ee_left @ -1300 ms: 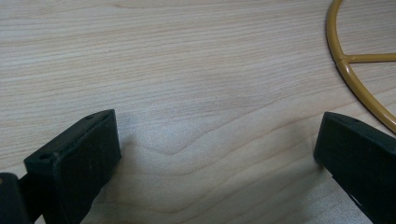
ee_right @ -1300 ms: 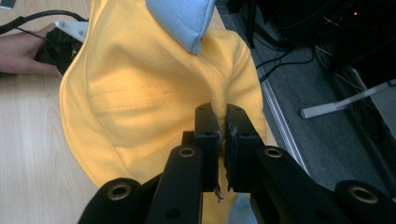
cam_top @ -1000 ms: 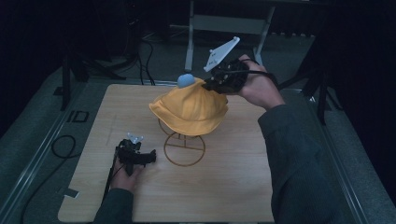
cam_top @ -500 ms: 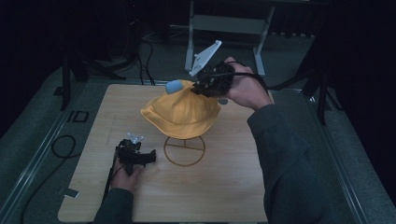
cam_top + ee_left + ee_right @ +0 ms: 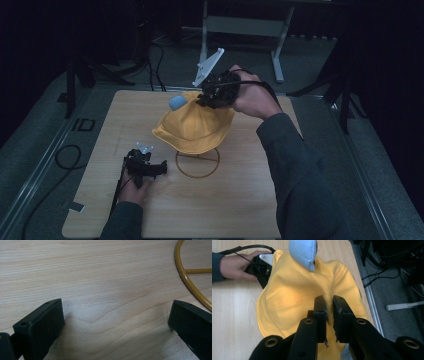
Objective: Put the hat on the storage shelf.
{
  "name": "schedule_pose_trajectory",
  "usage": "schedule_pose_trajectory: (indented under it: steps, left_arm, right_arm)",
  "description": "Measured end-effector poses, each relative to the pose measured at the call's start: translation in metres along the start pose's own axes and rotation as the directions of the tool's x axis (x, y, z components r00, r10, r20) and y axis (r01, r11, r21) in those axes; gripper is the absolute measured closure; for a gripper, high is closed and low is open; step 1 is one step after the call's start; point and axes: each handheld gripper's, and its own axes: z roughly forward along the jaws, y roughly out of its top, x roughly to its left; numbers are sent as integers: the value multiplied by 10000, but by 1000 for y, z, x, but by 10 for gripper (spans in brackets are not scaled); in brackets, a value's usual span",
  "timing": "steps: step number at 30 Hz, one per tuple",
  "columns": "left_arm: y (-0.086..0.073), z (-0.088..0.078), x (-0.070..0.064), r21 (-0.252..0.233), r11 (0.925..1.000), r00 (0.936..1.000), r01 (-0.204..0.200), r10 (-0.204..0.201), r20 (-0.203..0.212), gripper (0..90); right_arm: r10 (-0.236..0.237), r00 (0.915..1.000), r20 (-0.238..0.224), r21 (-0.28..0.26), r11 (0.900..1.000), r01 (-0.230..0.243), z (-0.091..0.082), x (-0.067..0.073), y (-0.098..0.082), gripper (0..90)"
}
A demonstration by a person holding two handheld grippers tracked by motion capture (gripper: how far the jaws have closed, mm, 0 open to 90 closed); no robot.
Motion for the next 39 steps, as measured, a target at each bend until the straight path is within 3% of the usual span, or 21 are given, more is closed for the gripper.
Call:
schedule_pose_trajectory:
  steps: [17,22,33,35,39]
  left_arm:
    - [0,0,0,-7,10000,10000,3,-3,-3,4]
    - [0,0,0,-6,10000,10000,1,-1,-3,4]
    - [0,0,0,-6,10000,10000,3,-3,3,4]
    - [0,0,0,-6,10000,10000,4,-4,4,4]
    - [0,0,0,-1,10000,10000,2,-2,10,4]
  right_arm:
    - [-237,9994,-268,185,9995,242,14,4,3,750]
    - [-142,9996,-227,447,9989,153,18,4,3,617]
    - [376,9993,18,716,9967,-377,23,0,1,445]
    - [571,9978,329,618,9963,-591,21,-2,1,349]
    - [923,9930,731,322,9950,-949,11,-7,-1,255]
